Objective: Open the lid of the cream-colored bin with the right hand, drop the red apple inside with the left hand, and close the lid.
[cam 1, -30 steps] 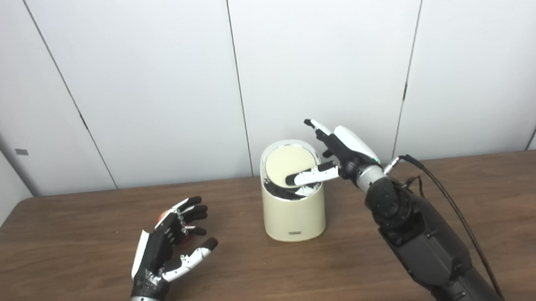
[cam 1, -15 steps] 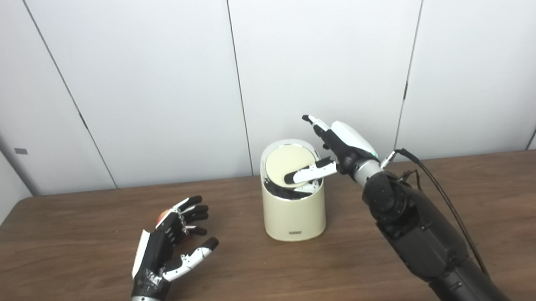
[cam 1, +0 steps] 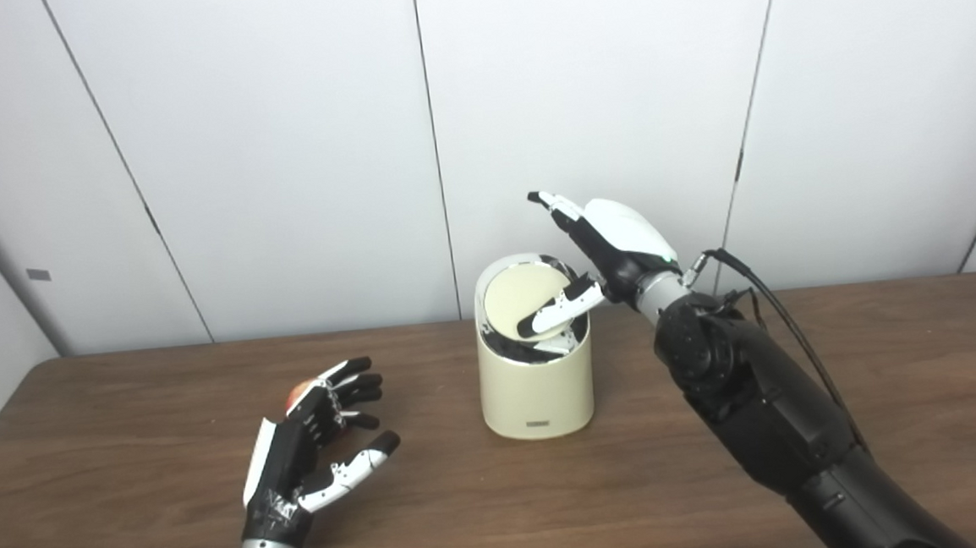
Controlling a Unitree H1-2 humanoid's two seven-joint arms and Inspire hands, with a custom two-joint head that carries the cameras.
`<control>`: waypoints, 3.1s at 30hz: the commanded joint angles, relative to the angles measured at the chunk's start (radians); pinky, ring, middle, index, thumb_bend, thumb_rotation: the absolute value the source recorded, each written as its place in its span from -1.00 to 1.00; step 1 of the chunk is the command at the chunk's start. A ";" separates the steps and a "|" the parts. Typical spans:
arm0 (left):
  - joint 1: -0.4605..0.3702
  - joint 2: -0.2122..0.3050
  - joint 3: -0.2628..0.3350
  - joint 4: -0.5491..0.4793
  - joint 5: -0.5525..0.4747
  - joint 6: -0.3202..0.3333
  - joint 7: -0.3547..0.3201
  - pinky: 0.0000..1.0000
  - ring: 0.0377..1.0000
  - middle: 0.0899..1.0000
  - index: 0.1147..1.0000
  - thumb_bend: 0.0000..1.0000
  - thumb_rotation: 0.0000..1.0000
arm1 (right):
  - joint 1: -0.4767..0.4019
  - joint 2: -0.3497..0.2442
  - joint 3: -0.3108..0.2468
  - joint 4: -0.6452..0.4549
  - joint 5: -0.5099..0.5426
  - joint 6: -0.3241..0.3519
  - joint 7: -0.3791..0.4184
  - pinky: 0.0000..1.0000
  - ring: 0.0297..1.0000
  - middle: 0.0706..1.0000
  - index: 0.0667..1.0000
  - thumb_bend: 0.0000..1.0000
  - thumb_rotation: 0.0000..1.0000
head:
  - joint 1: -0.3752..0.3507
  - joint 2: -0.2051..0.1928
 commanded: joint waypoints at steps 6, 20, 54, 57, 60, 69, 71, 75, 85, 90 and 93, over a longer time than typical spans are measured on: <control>0.050 -0.028 -0.014 0.006 -0.014 -0.002 0.002 0.19 0.47 0.48 0.58 0.37 -0.61 | 0.000 -0.039 0.055 -0.003 -0.110 -0.003 0.008 0.65 0.83 0.89 0.88 0.79 -0.50 | 0.007 0.009; 0.043 -0.024 -0.014 0.021 -0.019 0.000 -0.007 0.20 0.48 0.48 0.59 0.37 -0.61 | 0.026 -0.022 -0.029 -0.054 -0.033 -0.026 0.010 0.73 0.83 0.87 0.85 0.68 -0.46 | 0.002 0.006; 0.037 -0.026 -0.016 0.027 -0.013 -0.003 -0.003 0.18 0.47 0.47 0.58 0.36 -0.66 | 0.077 -0.004 -0.191 -0.240 0.137 0.016 0.032 0.42 0.69 0.80 0.77 0.63 -0.58 | 0.002 0.009; 0.037 -0.025 -0.017 0.028 -0.009 -0.002 -0.002 0.19 0.47 0.47 0.58 0.36 -0.65 | 0.087 -0.008 -0.248 -0.287 0.192 0.025 0.044 0.37 0.69 0.83 0.79 0.60 -0.53 | 0.003 0.011; 0.037 -0.027 -0.017 0.026 -0.009 0.001 -0.001 0.19 0.47 0.47 0.58 0.36 -0.66 | 0.100 -0.014 -0.292 -0.306 0.222 0.024 0.030 0.33 0.66 0.81 0.77 0.60 -0.50 | 0.003 0.011; 0.035 -0.029 -0.018 0.029 -0.018 -0.002 -0.008 0.17 0.46 0.47 0.58 0.35 -0.69 | 0.182 -0.034 -0.353 -0.287 0.284 -0.034 -0.003 0.42 0.72 0.80 0.72 0.58 -0.55 | 0.008 0.013; 0.033 -0.030 -0.017 0.035 -0.021 -0.006 -0.009 0.18 0.46 0.47 0.59 0.36 -0.69 | 0.189 -0.032 -0.356 -0.268 0.295 -0.056 -0.012 0.46 0.76 0.82 0.71 0.59 -0.52 | 0.006 0.013; 0.033 -0.031 -0.018 0.035 -0.015 -0.010 -0.005 0.16 0.46 0.47 0.60 0.36 -0.66 | 0.223 -0.041 -0.358 -0.268 0.316 -0.060 -0.001 0.58 0.78 0.82 0.73 0.63 -0.41 | 0.010 0.012; 0.035 -0.033 -0.016 0.023 -0.013 -0.008 0.000 0.15 0.43 0.46 0.59 0.35 -0.71 | 0.393 -0.024 -0.392 -0.264 0.459 -0.232 -0.009 0.42 0.66 0.78 0.76 0.66 -0.49 | 0.013 0.013; 0.036 -0.032 -0.013 0.022 -0.012 -0.015 0.003 0.13 0.43 0.46 0.58 0.33 -0.75 | 0.480 0.005 -0.408 -0.275 0.490 -0.283 -0.034 0.38 0.61 0.78 0.75 0.62 -0.52 | 0.016 0.013; 0.037 -0.029 -0.011 0.019 -0.007 -0.024 0.005 0.14 0.42 0.46 0.56 0.35 -0.69 | 0.517 0.016 -0.414 -0.282 0.499 -0.306 -0.042 0.40 0.61 0.79 0.75 0.59 -0.55 | 0.021 0.013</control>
